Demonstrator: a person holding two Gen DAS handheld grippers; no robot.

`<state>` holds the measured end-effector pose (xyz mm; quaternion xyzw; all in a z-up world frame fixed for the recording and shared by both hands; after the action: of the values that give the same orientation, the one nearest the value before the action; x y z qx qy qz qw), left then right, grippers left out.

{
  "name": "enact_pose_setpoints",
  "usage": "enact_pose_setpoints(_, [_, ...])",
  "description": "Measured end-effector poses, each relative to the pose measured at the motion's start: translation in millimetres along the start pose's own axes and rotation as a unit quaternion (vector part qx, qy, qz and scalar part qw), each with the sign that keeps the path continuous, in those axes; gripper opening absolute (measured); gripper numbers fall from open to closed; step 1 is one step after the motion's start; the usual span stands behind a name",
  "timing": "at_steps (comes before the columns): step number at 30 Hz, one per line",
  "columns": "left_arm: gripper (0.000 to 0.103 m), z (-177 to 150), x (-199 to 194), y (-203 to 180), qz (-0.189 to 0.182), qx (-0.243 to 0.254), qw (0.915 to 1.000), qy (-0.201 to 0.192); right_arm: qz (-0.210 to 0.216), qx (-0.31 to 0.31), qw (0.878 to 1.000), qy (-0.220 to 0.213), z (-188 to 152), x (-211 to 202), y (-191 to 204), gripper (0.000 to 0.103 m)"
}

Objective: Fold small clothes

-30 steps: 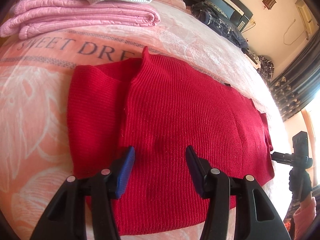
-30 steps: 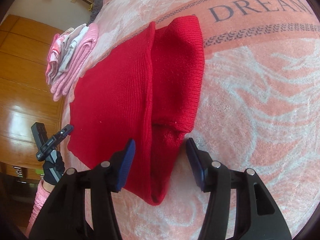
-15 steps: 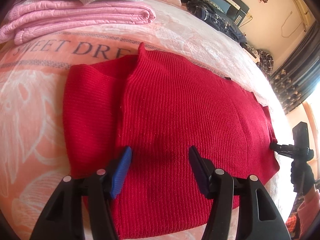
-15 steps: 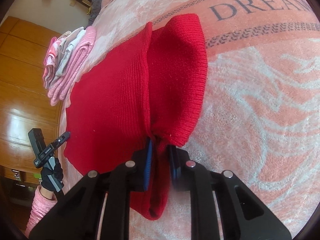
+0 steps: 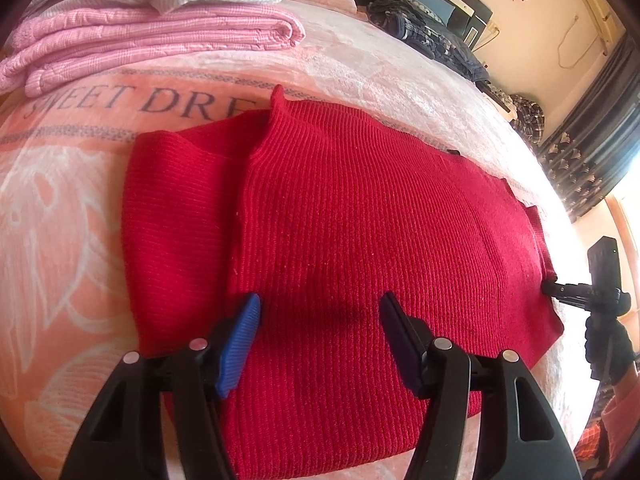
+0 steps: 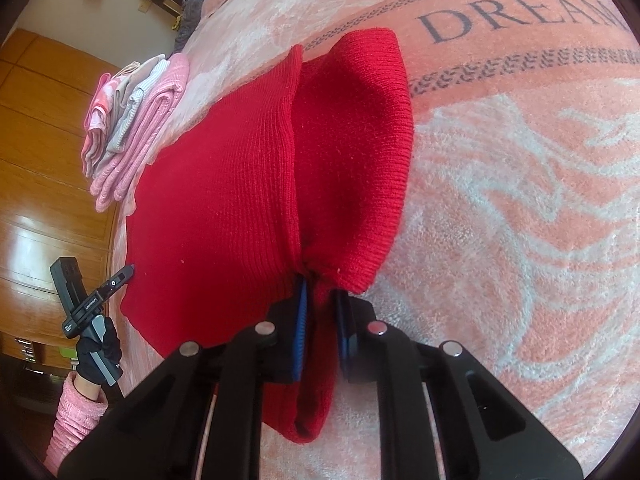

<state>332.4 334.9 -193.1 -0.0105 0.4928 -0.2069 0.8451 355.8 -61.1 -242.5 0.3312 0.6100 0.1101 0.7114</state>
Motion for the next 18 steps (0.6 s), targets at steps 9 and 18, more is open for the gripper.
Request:
enact_pose_setpoints(9, [0.063,12,-26,6,-0.026,-0.019,0.9991,-0.026,0.038,-0.04,0.998,-0.01,3,-29,105,0.007])
enact_pose_setpoints(18, [0.063,9,-40,8,-0.066,-0.011,0.997,-0.04,-0.011,-0.151,0.988,0.034,-31,32,238,0.005])
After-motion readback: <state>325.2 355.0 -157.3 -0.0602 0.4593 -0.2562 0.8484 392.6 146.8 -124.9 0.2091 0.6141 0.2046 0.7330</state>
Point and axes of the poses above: each gripper's, at about its wrist camera, not at the fingertips, and x roughly the way its jaws point, y to its left, z to its top, the point moved 9 cm from there along x, roughly the way its jaws point, and after that the axes turned 15 degrees about x, right-handed, at the moved point
